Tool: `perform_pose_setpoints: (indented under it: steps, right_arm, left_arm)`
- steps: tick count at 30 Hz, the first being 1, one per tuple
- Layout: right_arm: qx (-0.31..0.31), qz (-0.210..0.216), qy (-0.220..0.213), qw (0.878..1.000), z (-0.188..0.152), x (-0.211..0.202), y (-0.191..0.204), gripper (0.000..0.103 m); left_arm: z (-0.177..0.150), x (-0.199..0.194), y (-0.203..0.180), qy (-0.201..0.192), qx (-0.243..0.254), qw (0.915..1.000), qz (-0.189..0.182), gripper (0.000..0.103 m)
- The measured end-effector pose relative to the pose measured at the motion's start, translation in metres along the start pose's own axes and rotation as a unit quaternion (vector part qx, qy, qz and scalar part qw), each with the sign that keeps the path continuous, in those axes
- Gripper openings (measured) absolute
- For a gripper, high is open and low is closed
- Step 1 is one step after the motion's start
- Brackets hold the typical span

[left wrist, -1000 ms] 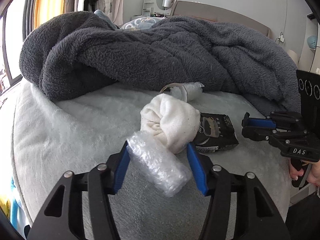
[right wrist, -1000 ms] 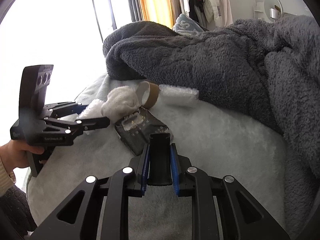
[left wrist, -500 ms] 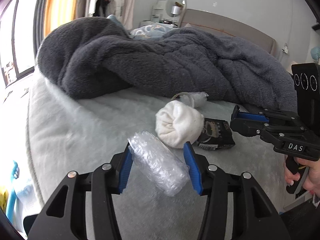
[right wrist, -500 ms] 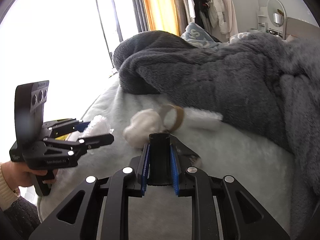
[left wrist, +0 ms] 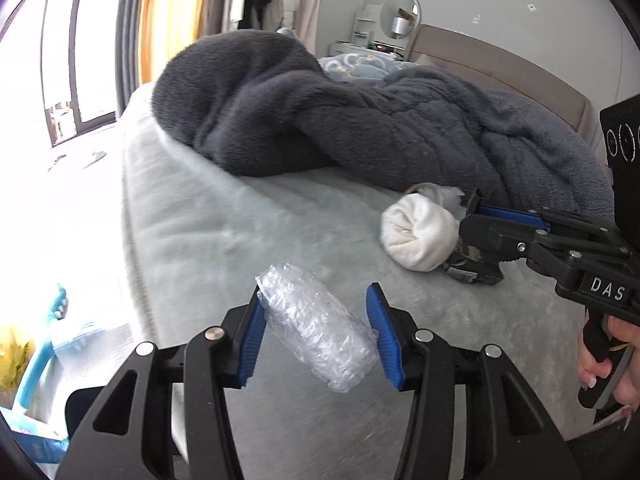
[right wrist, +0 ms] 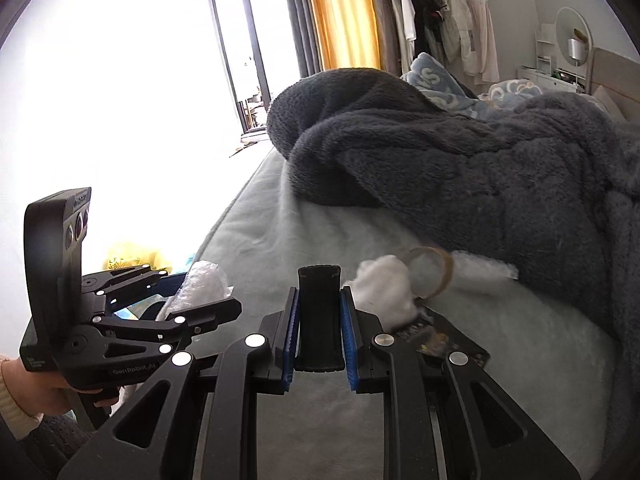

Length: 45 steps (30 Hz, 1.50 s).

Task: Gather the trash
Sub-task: 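Carry the bubble-wrap roll and black piece over the teal bin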

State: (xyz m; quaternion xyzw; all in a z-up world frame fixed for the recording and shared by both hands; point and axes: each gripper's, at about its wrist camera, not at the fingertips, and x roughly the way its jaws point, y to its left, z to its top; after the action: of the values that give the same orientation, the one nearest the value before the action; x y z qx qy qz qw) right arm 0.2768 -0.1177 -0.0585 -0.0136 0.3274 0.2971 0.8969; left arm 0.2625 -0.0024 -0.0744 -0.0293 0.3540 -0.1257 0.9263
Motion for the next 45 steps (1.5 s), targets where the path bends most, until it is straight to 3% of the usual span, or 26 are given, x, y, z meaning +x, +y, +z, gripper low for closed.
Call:
perform_pose_setpoints:
  steps: [9,25,34,45]
  right_arm:
    - [0.001,0.024,0.006,1.0,0.022,0.027,0.043,0.02]
    - [-0.043,0.074,0.028,0.996,0.035,0.079,0.148,0.02]
    - [-0.059,0.098,0.05,0.992,0.036,0.109,0.197,0.02]
    - [-0.078,0.115,0.089,0.986,0.021,0.144,0.242,0.02]
  left_arm:
    - [-0.01,-0.023,0.04,0.005,-0.007,0.9996,0.028,0.052]
    - [-0.066,-0.05,0.146,0.052,-0.051,0.9948,0.072,0.052]
    - [-0.11,-0.042,0.192,0.116,-0.072,0.9861,0.096,0.052]
    - [-0.161,-0.031,0.229,0.21,-0.118,0.9669,0.083,0.052]
